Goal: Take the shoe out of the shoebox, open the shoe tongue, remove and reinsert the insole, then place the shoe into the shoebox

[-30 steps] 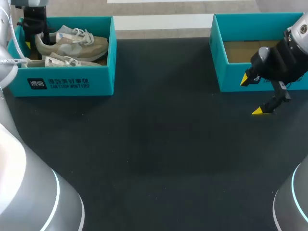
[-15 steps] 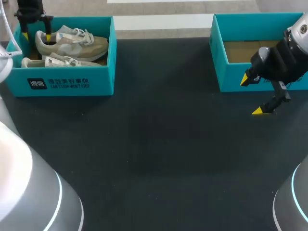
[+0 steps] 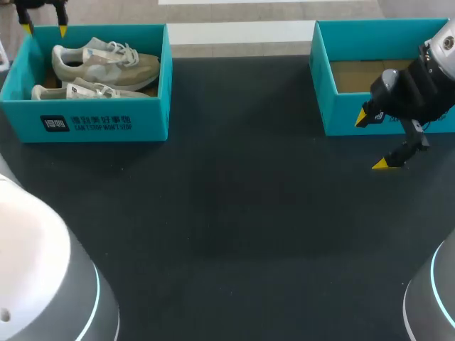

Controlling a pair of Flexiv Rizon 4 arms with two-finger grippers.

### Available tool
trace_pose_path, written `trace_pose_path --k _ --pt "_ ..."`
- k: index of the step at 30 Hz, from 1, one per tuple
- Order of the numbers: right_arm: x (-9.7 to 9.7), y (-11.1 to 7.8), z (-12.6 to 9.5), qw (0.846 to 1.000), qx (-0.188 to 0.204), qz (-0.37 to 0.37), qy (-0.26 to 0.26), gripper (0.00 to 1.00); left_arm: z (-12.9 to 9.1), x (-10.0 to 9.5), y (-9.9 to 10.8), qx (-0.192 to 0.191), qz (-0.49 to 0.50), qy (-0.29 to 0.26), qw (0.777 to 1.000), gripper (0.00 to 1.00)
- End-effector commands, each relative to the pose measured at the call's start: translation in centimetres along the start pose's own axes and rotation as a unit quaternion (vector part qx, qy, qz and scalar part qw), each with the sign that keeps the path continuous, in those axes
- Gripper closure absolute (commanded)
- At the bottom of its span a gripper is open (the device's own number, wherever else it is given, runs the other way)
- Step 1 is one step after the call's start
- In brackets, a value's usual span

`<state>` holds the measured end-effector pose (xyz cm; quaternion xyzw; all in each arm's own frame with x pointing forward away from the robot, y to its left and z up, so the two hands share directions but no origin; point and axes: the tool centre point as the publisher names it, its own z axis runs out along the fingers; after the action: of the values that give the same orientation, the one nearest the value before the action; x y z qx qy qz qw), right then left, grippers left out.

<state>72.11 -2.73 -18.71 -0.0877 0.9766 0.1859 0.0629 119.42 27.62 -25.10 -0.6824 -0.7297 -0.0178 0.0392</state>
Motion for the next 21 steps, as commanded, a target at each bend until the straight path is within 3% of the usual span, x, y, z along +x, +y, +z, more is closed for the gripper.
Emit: trace_pose_path --k 1,5,8,21 --pt "-0.1 0.1 0.2 1.0 0.002 0.001 0.001 0.0 -3.7 0.9 -3.2 -0.014 -0.005 -0.004 1.0 0.17" --pt "-0.1 0.1 0.2 1.0 0.002 0.001 0.001 0.0 -5.1 1.3 -4.3 -0.02 -0.011 -0.004 1.0 0.17" --pt "-0.1 0.1 0.2 1.0 0.002 0.001 0.001 0.0 -5.6 1.4 -4.8 -0.025 -0.016 0.007 1.0 0.0" --pt "-0.1 0.1 0.2 1.0 0.002 0.001 0.001 0.0 -5.6 1.4 -4.8 -0.025 -0.016 0.007 1.0 0.0"
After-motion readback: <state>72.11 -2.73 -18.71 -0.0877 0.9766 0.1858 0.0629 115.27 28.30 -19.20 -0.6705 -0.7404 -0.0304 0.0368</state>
